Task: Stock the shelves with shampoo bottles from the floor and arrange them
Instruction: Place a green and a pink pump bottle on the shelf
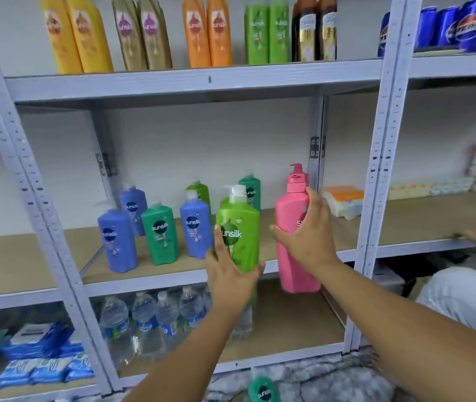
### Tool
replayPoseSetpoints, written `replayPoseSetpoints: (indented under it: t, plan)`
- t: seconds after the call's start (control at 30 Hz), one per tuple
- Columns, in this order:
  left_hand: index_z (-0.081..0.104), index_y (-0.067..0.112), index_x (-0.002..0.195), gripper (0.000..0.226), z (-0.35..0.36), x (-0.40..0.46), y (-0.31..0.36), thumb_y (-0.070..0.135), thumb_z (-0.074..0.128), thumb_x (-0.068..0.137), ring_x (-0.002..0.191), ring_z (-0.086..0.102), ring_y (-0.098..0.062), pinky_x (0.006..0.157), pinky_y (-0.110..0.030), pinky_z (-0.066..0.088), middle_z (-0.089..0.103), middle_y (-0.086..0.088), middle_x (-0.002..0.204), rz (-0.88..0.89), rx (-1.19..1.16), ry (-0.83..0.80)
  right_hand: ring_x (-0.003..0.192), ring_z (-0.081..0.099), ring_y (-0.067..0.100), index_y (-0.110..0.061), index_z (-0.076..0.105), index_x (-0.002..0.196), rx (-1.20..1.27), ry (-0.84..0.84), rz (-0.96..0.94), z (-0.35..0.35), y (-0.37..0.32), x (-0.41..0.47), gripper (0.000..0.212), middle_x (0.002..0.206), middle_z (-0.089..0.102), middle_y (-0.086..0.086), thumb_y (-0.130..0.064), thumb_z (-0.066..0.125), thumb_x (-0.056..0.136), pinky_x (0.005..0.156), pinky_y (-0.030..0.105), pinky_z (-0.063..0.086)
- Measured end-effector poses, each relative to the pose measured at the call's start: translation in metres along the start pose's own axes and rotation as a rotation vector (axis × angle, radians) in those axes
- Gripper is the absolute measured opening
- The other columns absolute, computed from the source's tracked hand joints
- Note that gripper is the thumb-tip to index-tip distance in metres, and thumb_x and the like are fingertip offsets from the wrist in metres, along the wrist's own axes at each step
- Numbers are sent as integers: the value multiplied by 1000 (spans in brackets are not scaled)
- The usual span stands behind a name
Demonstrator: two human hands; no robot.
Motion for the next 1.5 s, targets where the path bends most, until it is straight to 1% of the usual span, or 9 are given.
replayPoseSetpoints:
  t: [0.2, 0.33, 0.43, 0.57, 0.83, 0.97, 1.2, 1.33, 1.5]
  plan:
    - [-16, 52, 139, 126, 96, 73, -17, 36, 83, 64, 119, 46, -34, 100, -43, 42, 30, -10, 134, 29, -119, 11, 116, 44, 30, -19, 19, 145, 16, 24, 20, 53, 74, 79, 106, 133, 33, 13, -39, 83, 62, 100, 44, 42]
    - [-12, 45, 143, 122, 146, 109, -36, 38, 82, 66, 131, 33, -32, 110, -41, 29, 30, -19, 140, 34, -146, 35, 120, 43, 27, -17, 19, 146, 31, 58, 27, 87, 123, 111, 107, 137, 31, 10, -32, 85, 64, 97, 37, 40]
    - [-6, 37, 148, 121, 176, 130, -48, 35, 83, 65, 138, 25, -30, 114, -42, 25, 26, -16, 146, 81, -146, 44, 120, 43, 30, -17, 21, 144, 24, 90, 34, 109, 156, 124, 106, 137, 31, 12, -32, 86, 62, 99, 44, 43]
    - [0, 32, 149, 121, 201, 141, -64, 31, 85, 62, 131, 33, -32, 114, -42, 27, 33, -15, 137, 112, -117, 75, 120, 44, 34, -28, 18, 140, 57, 79, 13, 144, 184, 126, 103, 136, 26, 6, -47, 83, 62, 97, 52, 45]
    - [-8, 43, 144, 125, 221, 150, -86, 41, 86, 61, 128, 35, -36, 110, -47, 32, 28, -19, 138, 73, -91, 145, 128, 37, 39, -24, 15, 145, 18, 69, -17, 173, 201, 126, 102, 143, 22, 17, -62, 67, 67, 102, 52, 40]
    - [-9, 43, 143, 121, 226, 154, -89, 43, 83, 64, 127, 35, -40, 108, -47, 31, 27, -22, 139, 50, -52, 154, 131, 36, 35, -33, 4, 148, 33, 48, -12, 173, 212, 117, 109, 145, 24, 16, -42, 78, 69, 105, 53, 38]
    - [-12, 44, 141, 121, 227, 160, -93, 43, 81, 65, 126, 37, -40, 106, -46, 32, 25, -22, 142, 2, -19, 153, 131, 36, 24, -15, 1, 152, 215, -4, 185, 191, 249, 100, 121, 144, 30, 13, -30, 85, 65, 102, 25, 29]
    - [-17, 45, 138, 121, 226, 165, -95, 43, 80, 67, 127, 35, -40, 107, -44, 31, 23, -21, 144, -18, 21, 136, 125, 42, 23, -13, 13, 148, 265, -14, 227, 209, 257, 94, 109, 138, 36, 11, -30, 84, 66, 106, 34, 37]
    - [-19, 34, 141, 117, 227, 174, -102, 50, 74, 72, 131, 32, -40, 107, -47, 29, 17, -21, 148, -27, 50, 104, 122, 46, 22, -12, 19, 145, 260, -63, 213, 218, 262, 96, 102, 135, 41, 10, -36, 82, 68, 103, 35, 41]
Point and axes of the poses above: each hand's wrist, its own x-axis towards the middle knuckle, its own z-axis out of the palm, y = z × x, the point moved 10 cm from there along x, towards the middle knuckle
